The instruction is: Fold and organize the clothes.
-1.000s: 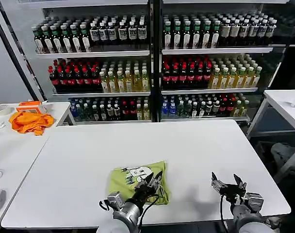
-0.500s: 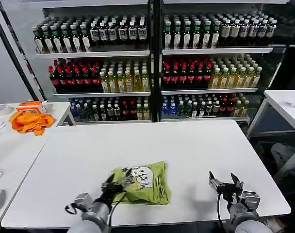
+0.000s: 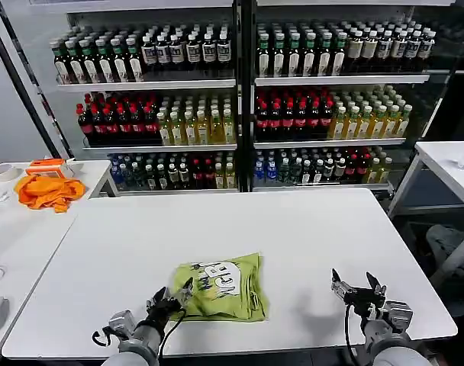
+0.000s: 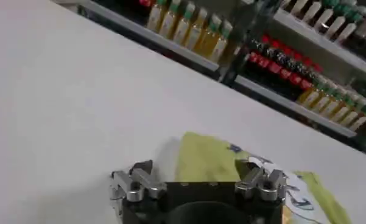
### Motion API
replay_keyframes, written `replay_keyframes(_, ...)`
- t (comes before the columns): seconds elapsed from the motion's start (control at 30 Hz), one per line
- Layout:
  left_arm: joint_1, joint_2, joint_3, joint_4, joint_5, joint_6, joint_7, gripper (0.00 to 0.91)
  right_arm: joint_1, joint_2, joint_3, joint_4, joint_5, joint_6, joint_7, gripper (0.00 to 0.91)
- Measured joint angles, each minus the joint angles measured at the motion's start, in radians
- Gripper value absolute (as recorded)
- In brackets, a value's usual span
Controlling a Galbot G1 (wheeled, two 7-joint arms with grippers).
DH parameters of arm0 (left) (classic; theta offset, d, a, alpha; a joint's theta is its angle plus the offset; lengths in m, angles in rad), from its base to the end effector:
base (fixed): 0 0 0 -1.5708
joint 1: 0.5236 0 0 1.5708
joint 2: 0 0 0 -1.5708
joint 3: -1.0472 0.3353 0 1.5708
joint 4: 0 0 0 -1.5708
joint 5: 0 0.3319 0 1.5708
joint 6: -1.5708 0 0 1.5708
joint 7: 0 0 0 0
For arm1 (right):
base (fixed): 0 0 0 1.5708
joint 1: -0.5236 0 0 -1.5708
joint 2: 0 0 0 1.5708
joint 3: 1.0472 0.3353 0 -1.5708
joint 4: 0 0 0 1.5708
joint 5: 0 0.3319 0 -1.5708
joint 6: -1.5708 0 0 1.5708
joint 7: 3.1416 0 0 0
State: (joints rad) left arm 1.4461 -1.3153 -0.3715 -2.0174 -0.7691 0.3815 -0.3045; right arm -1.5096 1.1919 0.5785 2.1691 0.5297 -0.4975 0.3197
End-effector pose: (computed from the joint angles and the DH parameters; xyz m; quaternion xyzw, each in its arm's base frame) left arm 0.1961 0.0046 -0.2966 -0.0282 -0.9404 0.2296 0.2494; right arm 0.1861 -0.0689 -0.2405 -0.0494 -0.9776 -0.0302 0.2025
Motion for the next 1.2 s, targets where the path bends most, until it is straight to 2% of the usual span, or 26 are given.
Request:
replay_keyframes(0.03,-0.003,-0.003,0.001,0.004,-0.003,0.001,0.003,0.826,0.001,0.0,0.0,0.001,0.0,-0.001,0.0,0.907)
replay_keyframes(0.13,-0.015,-0.008,0.004,0.018,-0.025,0.0,0.014,0.212,0.001,0.0,0.0,0.002,0.0,-0.001,0.002,0.907)
replay_keyframes(0.2,-0.024,-0.01,0.002,0.028,-0.044,-0.003,0.02,0.05,0.0,0.001,0.001,0.002,0.0,-0.002,0.003,0.907)
replay_keyframes(0.3,-0.034,-0.015,-0.004,0.042,-0.08,-0.009,0.031,0.02,-0.003,0.003,0.003,0.007,0.0,-0.002,0.003,0.907)
replay_keyframes(1.2,-0.023,-0.062,-0.1,0.054,-0.512,-0.041,0.061,0.02,-0.034,0.008,0.019,0.043,-0.004,-0.004,0.007,0.907)
